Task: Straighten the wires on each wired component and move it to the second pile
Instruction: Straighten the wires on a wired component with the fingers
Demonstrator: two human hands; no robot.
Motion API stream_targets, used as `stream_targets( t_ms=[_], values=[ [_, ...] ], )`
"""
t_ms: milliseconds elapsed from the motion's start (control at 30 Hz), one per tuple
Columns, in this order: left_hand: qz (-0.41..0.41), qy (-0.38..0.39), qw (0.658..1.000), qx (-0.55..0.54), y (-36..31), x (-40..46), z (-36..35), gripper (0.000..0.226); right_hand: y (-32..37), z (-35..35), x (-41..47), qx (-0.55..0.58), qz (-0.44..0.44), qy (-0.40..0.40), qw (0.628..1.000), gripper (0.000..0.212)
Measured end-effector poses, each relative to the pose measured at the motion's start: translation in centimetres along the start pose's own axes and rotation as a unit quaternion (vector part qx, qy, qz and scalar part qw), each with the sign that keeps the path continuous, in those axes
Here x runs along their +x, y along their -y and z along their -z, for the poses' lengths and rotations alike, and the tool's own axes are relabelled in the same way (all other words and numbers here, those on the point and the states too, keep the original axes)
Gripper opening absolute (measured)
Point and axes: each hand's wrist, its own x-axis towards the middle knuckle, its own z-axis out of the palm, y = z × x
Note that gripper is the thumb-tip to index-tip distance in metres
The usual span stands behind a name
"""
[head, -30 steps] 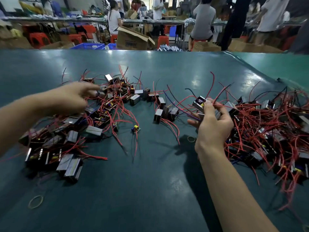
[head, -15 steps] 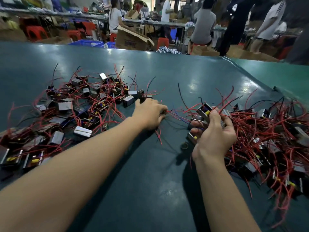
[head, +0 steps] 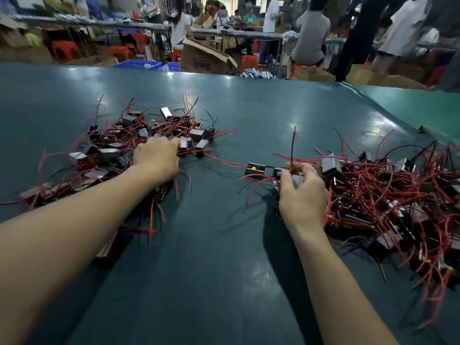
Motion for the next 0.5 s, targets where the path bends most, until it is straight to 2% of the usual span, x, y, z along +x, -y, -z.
stream_targets(
  t_ms=[67,133,167,200,233,267,300,333,400,433,500],
  values=[
    [0.054,0.032,0.996,0.066,0.0,-0.3,0.5,0.038,-0.3,0.5,0.3,-0.034,0.024,-0.056,0.998,0.005],
    [0.074,0.031,0.987,0.138,-1.0,-0.6,1.3,0.044,-0.5,0.9,0.9,-0.035,0.005,-0.099,0.994,0.006],
    [0.041,-0.003,0.986,0.162,-1.9,-0.6,1.7,0.047,-0.5,1.1,1.1,-0.02,-0.009,-0.114,0.993,0.009],
    [-0.029,-0.052,0.985,0.161,-3.2,-0.7,2.1,0.049,-0.3,1.2,1.2,0.017,-0.017,-0.128,0.991,0.01],
    [-0.119,-0.089,0.98,0.129,-4.6,-0.8,2.3,0.05,-0.1,1.2,1.2,0.07,-0.018,-0.14,0.988,0.008],
    [-0.201,-0.091,0.972,0.078,-6.3,-1.1,2.4,0.051,0.2,1.3,1.1,0.119,-0.01,-0.152,0.981,0.007],
    [-0.243,-0.069,0.967,0.025,-8.1,-1.4,2.5,0.052,0.6,1.4,0.9,0.154,0.004,-0.163,0.975,0.006],
    [-0.243,-0.036,0.969,-0.019,-9.8,-1.8,2.4,0.051,0.8,1.4,0.8,0.184,0.014,-0.164,0.969,0.004],
    [-0.192,0.037,0.975,-0.105,-12.7,-2.8,2.1,0.041,1.3,1.4,0.7,0.257,-0.004,-0.138,0.956,0.004],
    [-0.172,0.067,0.967,-0.177,-13.9,-3.5,1.8,0.033,1.5,1.3,0.6,0.295,-0.026,-0.121,0.948,0.008],
    [-0.144,0.113,0.925,-0.333,-15.2,-4.7,1.2,0.013,1.9,1.1,0.5,0.363,-0.089,-0.086,0.923,0.013]
  ],
)
